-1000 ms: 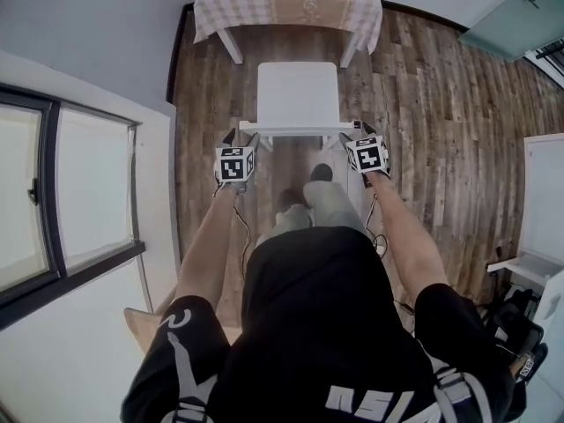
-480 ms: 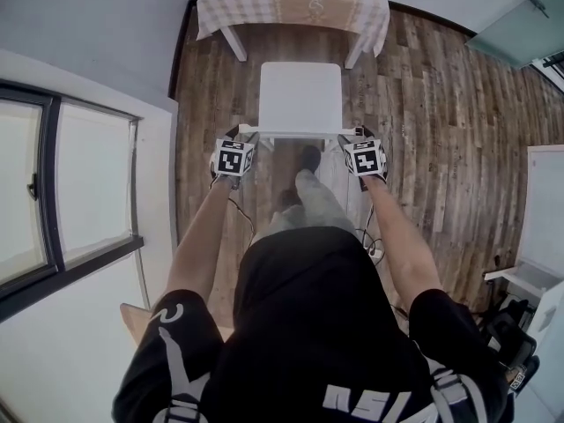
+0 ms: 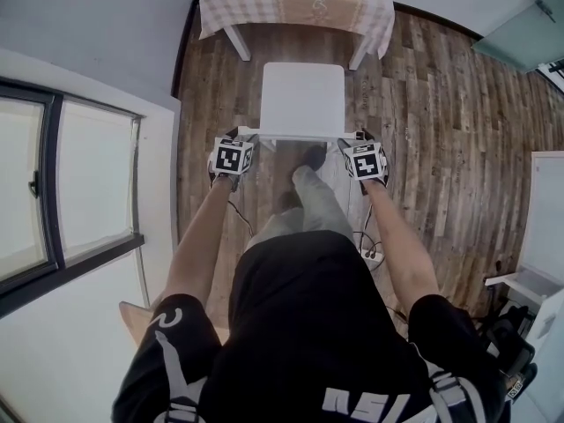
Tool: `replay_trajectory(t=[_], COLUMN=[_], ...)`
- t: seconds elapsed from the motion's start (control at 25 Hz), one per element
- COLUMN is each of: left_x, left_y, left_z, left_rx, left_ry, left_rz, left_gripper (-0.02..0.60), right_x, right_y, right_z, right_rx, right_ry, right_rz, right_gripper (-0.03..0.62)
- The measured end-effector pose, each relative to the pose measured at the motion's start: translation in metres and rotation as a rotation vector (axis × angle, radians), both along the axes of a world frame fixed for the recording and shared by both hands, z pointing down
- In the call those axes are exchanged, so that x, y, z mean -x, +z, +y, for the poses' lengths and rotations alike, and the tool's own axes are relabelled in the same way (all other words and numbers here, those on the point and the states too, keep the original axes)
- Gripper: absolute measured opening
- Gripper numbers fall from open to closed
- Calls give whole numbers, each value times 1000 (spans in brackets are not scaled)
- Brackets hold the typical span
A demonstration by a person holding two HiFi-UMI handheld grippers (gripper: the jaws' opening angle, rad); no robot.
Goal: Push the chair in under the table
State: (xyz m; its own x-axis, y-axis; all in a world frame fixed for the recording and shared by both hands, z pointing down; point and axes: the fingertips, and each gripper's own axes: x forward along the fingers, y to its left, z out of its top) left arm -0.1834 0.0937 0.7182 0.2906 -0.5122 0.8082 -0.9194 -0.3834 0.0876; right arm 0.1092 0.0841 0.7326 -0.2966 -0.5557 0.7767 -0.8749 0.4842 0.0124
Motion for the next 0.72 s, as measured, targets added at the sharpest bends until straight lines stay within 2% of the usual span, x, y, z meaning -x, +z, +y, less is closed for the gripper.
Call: replay_trajectory(t=[0.48, 0.72], left_x=[-1, -1], left_y=[2, 2], left_z=[1, 1], left_rx=[24, 36], left_ry=[-13, -13], left_rz=[-7, 2], left_gripper=[249, 255], right_x=[-2, -3], right_y=[-5, -16], right_z=[4, 6], right_rx=[43, 19], right_ry=[32, 115], right_rz=[-32, -114], right_gripper=[330, 327])
